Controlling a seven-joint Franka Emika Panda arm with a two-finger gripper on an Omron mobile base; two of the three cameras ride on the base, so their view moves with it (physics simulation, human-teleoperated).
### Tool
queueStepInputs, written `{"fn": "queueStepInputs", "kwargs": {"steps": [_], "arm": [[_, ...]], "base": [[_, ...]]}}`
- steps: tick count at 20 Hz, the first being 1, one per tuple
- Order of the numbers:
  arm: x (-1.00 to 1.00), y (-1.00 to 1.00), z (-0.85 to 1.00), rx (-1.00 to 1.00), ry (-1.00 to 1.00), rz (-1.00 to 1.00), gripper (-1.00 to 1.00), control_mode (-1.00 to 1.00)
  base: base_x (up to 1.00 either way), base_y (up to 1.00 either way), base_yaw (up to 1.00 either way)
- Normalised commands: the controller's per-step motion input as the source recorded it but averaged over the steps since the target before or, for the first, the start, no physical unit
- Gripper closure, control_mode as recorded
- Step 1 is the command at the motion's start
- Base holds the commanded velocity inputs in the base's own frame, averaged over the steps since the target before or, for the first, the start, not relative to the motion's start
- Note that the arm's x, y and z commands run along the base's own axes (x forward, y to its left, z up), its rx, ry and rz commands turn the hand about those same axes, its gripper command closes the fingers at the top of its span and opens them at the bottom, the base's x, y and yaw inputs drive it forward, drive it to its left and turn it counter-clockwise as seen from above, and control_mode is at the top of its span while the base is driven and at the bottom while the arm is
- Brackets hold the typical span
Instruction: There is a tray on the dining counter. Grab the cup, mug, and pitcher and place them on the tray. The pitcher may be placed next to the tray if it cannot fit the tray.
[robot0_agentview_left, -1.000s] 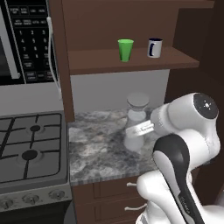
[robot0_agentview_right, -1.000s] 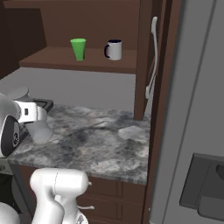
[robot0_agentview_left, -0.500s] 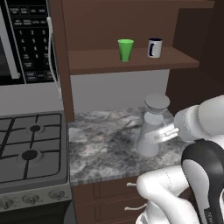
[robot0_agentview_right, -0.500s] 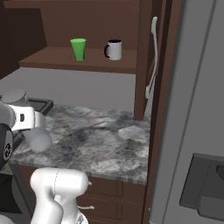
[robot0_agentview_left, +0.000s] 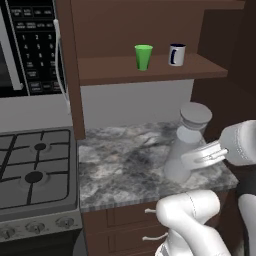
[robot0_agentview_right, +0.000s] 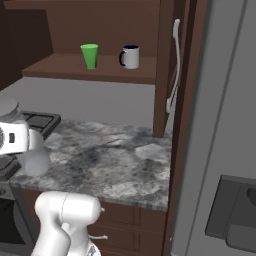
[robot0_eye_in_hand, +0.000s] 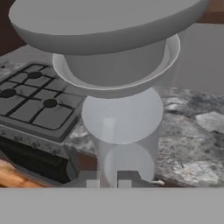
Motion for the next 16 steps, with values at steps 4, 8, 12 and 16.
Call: {"fn": "queueStepInputs", "kwargs": {"steps": [4,8,12,16], "arm": [[-0.23,0.00,0.16,0.02,0.00,0.00,1.00,1.00],[0.00,0.00,0.00,0.00,0.00,0.00,1.00,1.00],[0.00,0.00,0.00,0.00,0.00,0.00,1.00,1.00],[0.00,0.00,0.00,0.00,0.00,0.00,1.00,1.00]], "base": [[-0.36,-0.01,0.00],[-0.98,-0.01,-0.04],[-1.00,0.04,-0.07],[-1.00,0.87,-0.02]]}}
